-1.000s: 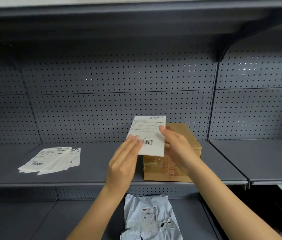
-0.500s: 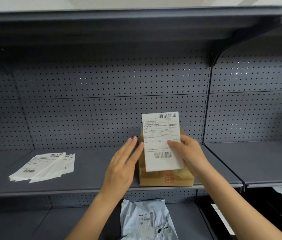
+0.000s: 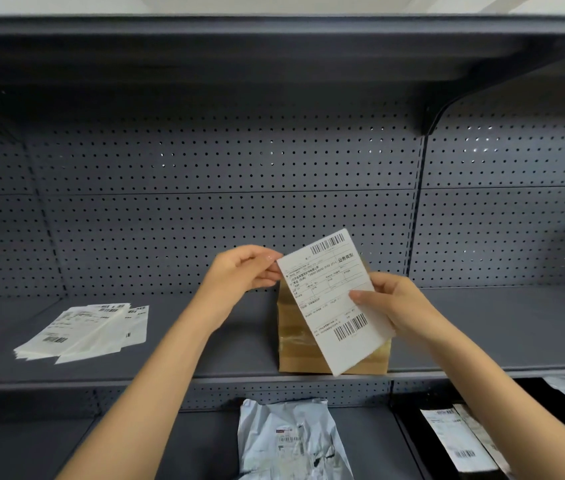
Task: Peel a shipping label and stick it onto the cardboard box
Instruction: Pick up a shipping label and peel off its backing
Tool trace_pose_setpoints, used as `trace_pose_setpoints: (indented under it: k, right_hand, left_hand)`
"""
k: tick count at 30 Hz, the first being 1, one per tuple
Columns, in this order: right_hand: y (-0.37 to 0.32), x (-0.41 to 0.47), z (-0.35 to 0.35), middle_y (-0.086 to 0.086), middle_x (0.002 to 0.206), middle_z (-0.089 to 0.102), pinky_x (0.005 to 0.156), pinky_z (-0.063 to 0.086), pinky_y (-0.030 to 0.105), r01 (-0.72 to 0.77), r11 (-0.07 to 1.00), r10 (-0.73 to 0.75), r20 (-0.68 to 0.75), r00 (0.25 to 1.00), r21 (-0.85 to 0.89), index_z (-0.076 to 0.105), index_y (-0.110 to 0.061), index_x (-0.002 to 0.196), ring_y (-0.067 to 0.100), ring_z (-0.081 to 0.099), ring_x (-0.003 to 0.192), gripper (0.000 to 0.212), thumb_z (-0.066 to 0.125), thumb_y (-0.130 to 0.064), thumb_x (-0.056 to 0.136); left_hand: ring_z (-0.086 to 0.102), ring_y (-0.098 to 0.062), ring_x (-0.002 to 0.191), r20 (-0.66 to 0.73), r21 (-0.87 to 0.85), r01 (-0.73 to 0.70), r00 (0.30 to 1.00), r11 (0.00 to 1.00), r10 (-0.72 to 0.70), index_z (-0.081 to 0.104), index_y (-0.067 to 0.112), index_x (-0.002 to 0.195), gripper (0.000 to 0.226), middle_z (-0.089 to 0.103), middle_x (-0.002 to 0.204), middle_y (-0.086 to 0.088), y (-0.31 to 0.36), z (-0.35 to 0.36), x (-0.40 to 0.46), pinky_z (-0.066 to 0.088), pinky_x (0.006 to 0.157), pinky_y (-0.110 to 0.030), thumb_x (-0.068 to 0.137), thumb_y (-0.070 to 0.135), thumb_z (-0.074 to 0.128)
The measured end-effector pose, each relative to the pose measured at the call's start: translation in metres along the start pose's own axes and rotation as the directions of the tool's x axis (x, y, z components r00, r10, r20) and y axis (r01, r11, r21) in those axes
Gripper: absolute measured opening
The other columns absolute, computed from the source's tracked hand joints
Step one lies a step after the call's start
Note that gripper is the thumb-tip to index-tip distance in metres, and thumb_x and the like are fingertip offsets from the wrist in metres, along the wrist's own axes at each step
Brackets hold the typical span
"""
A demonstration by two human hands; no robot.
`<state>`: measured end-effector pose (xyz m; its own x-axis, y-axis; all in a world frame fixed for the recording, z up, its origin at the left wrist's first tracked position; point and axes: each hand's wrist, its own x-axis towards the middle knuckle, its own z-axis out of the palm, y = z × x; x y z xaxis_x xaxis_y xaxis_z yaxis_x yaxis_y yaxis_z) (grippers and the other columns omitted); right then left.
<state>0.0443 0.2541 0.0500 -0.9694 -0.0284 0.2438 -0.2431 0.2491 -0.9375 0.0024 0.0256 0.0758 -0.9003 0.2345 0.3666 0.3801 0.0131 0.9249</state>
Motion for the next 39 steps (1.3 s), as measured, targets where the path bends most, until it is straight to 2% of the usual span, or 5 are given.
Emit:
trace_pose_setpoints:
  k: [9, 16, 23, 32, 39]
  right_hand:
    - [-0.004, -0.001, -0.001, -0.003, 0.084, 0.076, 0.067, 0.058, 0.035, -0.008, 1.0, 0.007, -0.025, 1.0, -0.022, 0.069, -0.018, 0.087, 0.019, 0.072, 0.077, 0.014, 0.06, -0.009, 0.084]
    - [-0.006, -0.002, 0.0, -0.005, 0.08, 0.076, 0.065, 0.058, 0.032, 0.005, 1.0, -0.005, -0.006, 1.0, -0.027, 0.069, -0.02, 0.085, 0.016, 0.072, 0.074, 0.015, 0.06, -0.008, 0.083]
    - [-0.006, -0.003, 0.001, -0.01, 0.075, 0.076, 0.06, 0.058, 0.026, 0.015, 0.999, -0.014, 0.019, 1.0, -0.033, 0.069, -0.021, 0.085, 0.012, 0.072, 0.07, 0.016, 0.059, -0.008, 0.084]
    - [-0.004, 0.002, 0.0, -0.007, 0.079, 0.076, 0.061, 0.059, 0.028, -0.013, 0.999, 0.015, 0.054, 0.998, -0.043, 0.069, -0.021, 0.087, 0.017, 0.072, 0.072, 0.017, 0.06, -0.007, 0.083]
    - [-0.007, 0.007, -0.002, 0.0, 0.084, 0.076, 0.056, 0.059, 0.031, -0.038, 0.999, 0.036, 0.084, 0.996, 0.016, 0.064, -0.017, 0.092, 0.023, 0.072, 0.075, 0.017, 0.06, -0.003, 0.082]
  left_hand:
    - [0.062, -0.008, 0.056, 0.045, 0.006, 0.057, 0.997, 0.998, -0.057, 0.067, 0.008, 0.081, 0.015, 0.068, 0.075, -0.007, 0.0, -0.005, -0.004, 0.051, 0.053, -0.016, 0.087, 0.005, 0.054]
    - [0.06, -0.008, 0.053, 0.038, -0.047, 0.053, 0.998, 0.997, -0.051, 0.066, 0.008, 0.079, 0.016, 0.068, 0.071, -0.005, -0.002, -0.006, -0.006, 0.05, 0.051, -0.017, 0.087, 0.003, 0.053]
    - [0.06, -0.006, 0.052, 0.033, -0.006, 0.043, 0.999, 0.999, -0.043, 0.066, 0.009, 0.077, 0.018, 0.066, 0.071, -0.006, -0.004, -0.006, -0.006, 0.049, 0.05, -0.016, 0.087, 0.003, 0.052]
    - [0.062, -0.008, 0.055, 0.065, 0.016, 0.055, 0.996, 0.998, -0.055, 0.066, 0.01, 0.073, 0.023, 0.069, 0.063, 0.001, -0.007, -0.011, -0.006, 0.047, 0.05, -0.017, 0.087, 0.0, 0.05]
    - [0.062, -0.006, 0.053, 0.17, -0.14, 0.121, 0.981, 0.983, -0.096, 0.063, 0.007, 0.072, 0.022, 0.069, 0.058, 0.002, -0.007, -0.011, -0.007, 0.047, 0.049, -0.015, 0.088, 0.0, 0.048]
